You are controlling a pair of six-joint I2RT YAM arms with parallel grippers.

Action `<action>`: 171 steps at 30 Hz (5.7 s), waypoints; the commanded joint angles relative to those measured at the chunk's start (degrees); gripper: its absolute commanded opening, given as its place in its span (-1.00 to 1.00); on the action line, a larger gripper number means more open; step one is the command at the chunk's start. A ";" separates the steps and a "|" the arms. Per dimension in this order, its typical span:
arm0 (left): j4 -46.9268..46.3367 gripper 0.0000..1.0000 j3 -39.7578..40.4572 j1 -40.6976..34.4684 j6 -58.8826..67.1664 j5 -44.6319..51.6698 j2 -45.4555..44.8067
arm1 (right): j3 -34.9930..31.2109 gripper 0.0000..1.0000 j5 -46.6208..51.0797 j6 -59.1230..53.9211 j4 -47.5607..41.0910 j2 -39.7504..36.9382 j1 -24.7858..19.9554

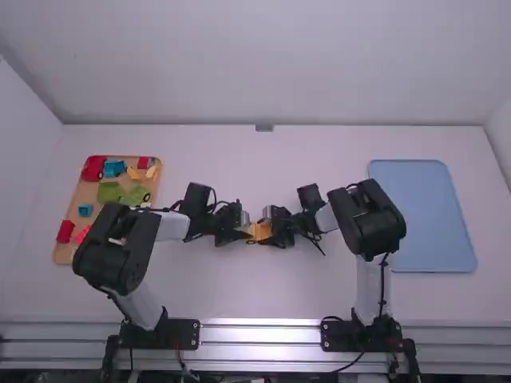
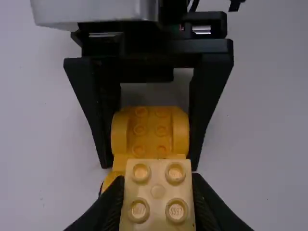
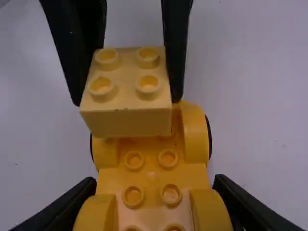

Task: Assemble lego blocks to make yellow taxi

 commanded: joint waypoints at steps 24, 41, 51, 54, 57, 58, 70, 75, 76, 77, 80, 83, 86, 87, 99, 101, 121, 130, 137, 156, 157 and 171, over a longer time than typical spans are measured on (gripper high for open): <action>5.99 -0.97 -0.33 -0.63 -1.51 4.37 4.17 | -0.98 0.29 2.38 0.35 -1.16 0.79 0.55; 4.90 -0.64 -0.33 -0.94 -2.14 2.25 4.17 | -0.98 0.30 2.56 0.37 -1.16 0.79 0.52; 5.95 -0.50 -0.33 -0.94 -2.19 2.23 4.17 | -0.98 0.08 2.60 0.33 -1.31 0.79 0.52; 6.36 -0.42 -0.33 -0.92 -2.21 2.27 4.17 | -0.98 0.03 2.58 0.35 -1.31 0.79 0.52; 6.36 -0.38 -0.33 -0.94 -2.21 2.29 4.17 | -0.98 0.02 2.56 0.35 -1.31 0.79 0.52; 6.32 -0.38 -0.33 -0.94 -2.21 2.32 4.17 | -0.98 0.02 2.58 0.37 -1.31 0.79 0.52; 6.56 -0.04 -0.33 -0.92 -2.21 2.29 4.17 | -0.98 0.02 2.58 0.33 -1.33 0.79 0.52; 7.41 0.03 -0.33 -0.87 -2.23 3.30 4.07 | -0.98 0.02 2.78 0.33 -1.31 0.79 0.52; 7.45 0.04 -0.33 -0.81 -2.21 3.37 3.91 | -0.98 0.02 2.80 0.35 -1.31 0.79 0.52; 7.41 0.05 -0.31 -0.28 -2.21 3.91 3.26 | -0.98 0.02 2.82 0.33 -1.31 0.79 0.52; 7.45 0.10 -0.33 0.48 -2.82 6.36 1.33 | -0.98 0.02 2.80 0.35 -1.33 0.79 0.52; 8.13 0.03 -0.33 1.46 -7.58 7.17 -2.82 | -0.98 0.03 2.78 0.37 -1.31 0.79 0.52; 7.93 -0.96 -0.33 0.68 -8.44 5.11 -3.52 | -0.98 0.03 2.80 0.35 -1.25 0.79 0.52; 6.43 -0.96 -0.33 -0.15 -7.96 3.93 -3.21 | -0.98 0.03 2.78 0.33 -1.20 0.79 0.52; 1.68 -0.96 -0.33 -1.75 -8.22 -2.73 3.19 | -0.98 0.04 2.75 0.37 -1.29 0.79 0.52; 1.46 -0.96 -0.33 -1.33 -8.24 -4.02 4.31 | -0.98 0.04 2.78 0.35 -1.33 0.79 0.55; -2.78 -0.96 -0.33 -0.98 -13.81 -18.21 6.54 | -0.98 0.04 2.82 0.33 -1.33 0.79 0.52; -8.68 -0.96 -0.33 -0.96 -12.09 -18.49 -0.66 | -0.98 0.04 3.15 0.35 -1.31 0.79 0.52; -5.01 -0.96 -0.87 -1.09 -12.31 -14.51 0.50 | -0.98 0.04 3.02 0.35 -1.20 0.79 0.52; -6.34 -0.95 5.75 -0.96 -13.35 -7.85 -3.48 | -0.98 0.05 3.19 0.35 -1.29 0.79 0.52; -7.26 -0.95 7.26 -0.90 -14.88 -7.98 -5.42 | -0.98 0.05 3.19 0.42 -1.16 0.79 0.52; -15.80 0.98 13.09 -0.17 -23.23 -25.81 -21.94 | 1.66 0.58 3.21 0.35 -4.37 -0.04 0.15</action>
